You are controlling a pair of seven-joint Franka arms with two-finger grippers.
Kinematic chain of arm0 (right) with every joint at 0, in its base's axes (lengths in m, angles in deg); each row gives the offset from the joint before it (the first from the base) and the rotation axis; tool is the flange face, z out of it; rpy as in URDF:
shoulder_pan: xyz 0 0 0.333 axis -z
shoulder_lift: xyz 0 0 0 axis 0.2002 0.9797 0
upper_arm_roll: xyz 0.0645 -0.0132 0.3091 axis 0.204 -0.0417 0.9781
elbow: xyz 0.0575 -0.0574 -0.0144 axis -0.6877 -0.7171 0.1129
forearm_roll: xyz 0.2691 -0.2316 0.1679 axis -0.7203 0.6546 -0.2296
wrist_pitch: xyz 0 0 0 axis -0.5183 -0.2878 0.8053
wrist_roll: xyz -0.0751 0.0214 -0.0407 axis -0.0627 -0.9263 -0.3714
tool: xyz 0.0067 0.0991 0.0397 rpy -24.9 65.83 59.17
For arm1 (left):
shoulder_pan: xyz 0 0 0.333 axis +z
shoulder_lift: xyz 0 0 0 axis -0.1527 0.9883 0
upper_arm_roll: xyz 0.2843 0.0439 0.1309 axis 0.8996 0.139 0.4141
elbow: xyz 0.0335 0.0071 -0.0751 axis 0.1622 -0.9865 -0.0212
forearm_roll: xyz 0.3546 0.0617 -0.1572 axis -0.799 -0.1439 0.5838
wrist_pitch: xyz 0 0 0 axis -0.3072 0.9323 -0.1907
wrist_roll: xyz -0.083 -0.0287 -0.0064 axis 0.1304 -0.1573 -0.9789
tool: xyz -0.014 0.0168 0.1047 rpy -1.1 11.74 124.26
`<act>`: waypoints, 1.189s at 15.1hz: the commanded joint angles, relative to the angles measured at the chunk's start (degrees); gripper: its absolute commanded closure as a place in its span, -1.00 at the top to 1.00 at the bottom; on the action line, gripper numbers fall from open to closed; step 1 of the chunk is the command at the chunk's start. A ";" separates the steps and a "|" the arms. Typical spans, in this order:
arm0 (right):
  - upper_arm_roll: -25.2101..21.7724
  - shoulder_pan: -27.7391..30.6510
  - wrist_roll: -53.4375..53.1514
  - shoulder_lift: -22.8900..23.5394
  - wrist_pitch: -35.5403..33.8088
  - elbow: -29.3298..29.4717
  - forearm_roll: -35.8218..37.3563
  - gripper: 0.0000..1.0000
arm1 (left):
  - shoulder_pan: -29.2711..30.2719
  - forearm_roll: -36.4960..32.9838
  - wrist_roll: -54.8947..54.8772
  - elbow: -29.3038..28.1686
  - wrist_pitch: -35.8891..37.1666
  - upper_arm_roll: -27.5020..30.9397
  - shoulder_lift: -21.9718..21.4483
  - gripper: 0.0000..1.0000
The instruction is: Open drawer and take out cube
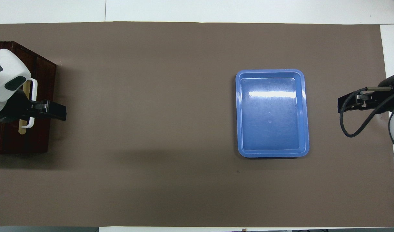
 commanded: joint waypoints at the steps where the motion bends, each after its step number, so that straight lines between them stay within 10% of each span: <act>1: 0.41 0.73 -0.23 -0.68 0.67 -0.60 -0.50 1.00 | -0.46 0.65 -1.04 -0.49 -0.11 0.47 -1.05 1.00; 18: 0.41 0.73 -0.23 -0.68 0.67 -0.60 -0.50 1.00 | 5.24 -25.36 -0.77 -13.13 -25.93 0.56 10.47 1.00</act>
